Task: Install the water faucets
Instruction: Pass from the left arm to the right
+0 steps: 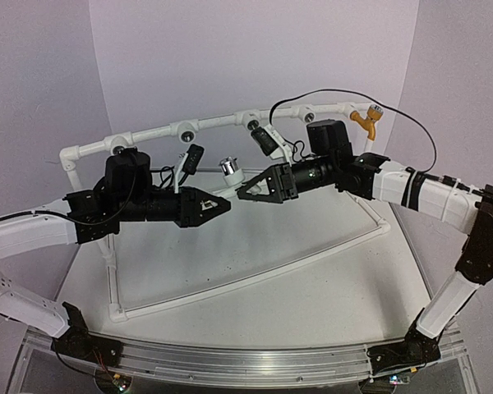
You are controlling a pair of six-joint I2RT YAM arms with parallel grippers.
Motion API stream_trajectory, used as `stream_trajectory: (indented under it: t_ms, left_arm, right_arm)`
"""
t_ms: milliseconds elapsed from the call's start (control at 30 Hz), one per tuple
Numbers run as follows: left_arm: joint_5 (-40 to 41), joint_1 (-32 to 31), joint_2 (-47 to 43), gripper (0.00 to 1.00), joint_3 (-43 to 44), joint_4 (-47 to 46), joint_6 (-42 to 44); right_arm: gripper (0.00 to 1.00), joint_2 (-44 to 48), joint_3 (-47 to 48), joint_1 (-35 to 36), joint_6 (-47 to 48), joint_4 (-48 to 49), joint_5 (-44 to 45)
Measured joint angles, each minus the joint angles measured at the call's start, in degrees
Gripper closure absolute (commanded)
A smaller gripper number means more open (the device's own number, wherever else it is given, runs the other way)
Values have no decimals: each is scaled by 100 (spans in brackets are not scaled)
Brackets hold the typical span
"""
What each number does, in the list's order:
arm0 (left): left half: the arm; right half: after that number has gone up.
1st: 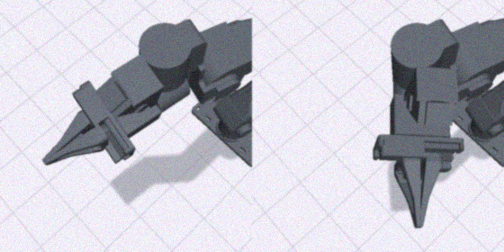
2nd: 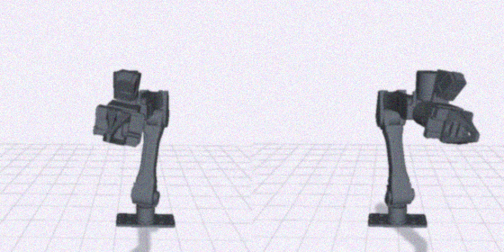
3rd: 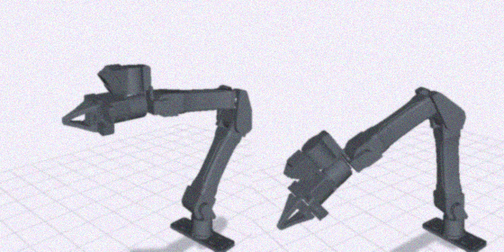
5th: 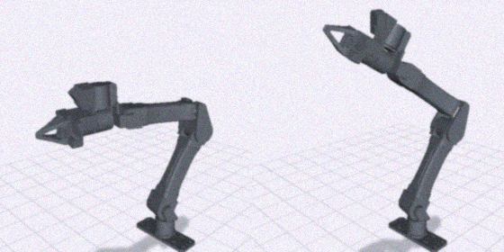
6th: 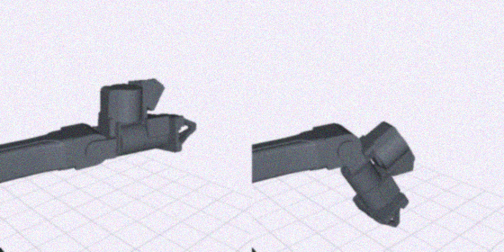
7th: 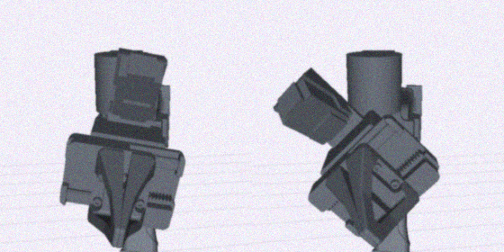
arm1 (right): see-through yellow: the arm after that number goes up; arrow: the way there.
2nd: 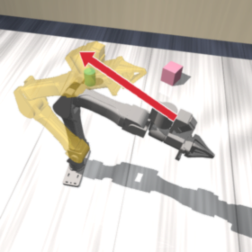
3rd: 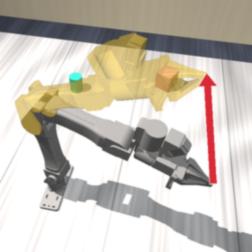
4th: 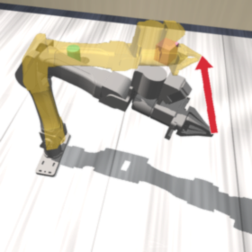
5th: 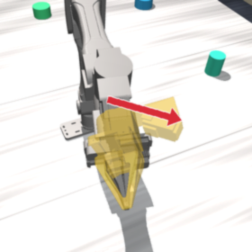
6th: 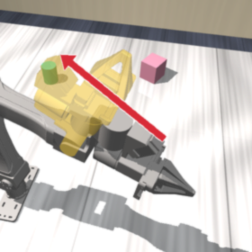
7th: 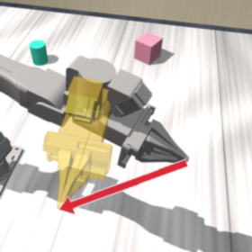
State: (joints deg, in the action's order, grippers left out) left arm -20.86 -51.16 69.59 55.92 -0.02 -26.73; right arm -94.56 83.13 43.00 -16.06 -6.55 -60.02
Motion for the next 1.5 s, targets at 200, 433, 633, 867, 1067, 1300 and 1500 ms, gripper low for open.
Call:
stream_trajectory:
  t_ms: [200,433,633,867,1067,1300,1500]
  left_arm:
    - [-44,0,74,100,86,52,-39]
    - [-119,0,229,100,107,110,-60]
    - [-194,0,279,100,107,110,-67]
    - [-298,33,281,100,109,103,-181]
    - [-311,118,282,100,109,103,-207]
    - [-307,109,284,100,142,38,-233]
    - [-195,79,294,36,147,30,-215]
  right_arm:
    - [33,-141,119,141,262,-199,17]
    - [50,-158,209,173,323,-216,86]
    - [59,-258,250,171,238,-164,71]
    - [100,-360,269,157,112,19,118]
    - [100,-332,261,218,-413,150,675]
    - [100,-195,-52,182,-999,707,635]
    - [100,-64,-317,166,-1125,941,794]
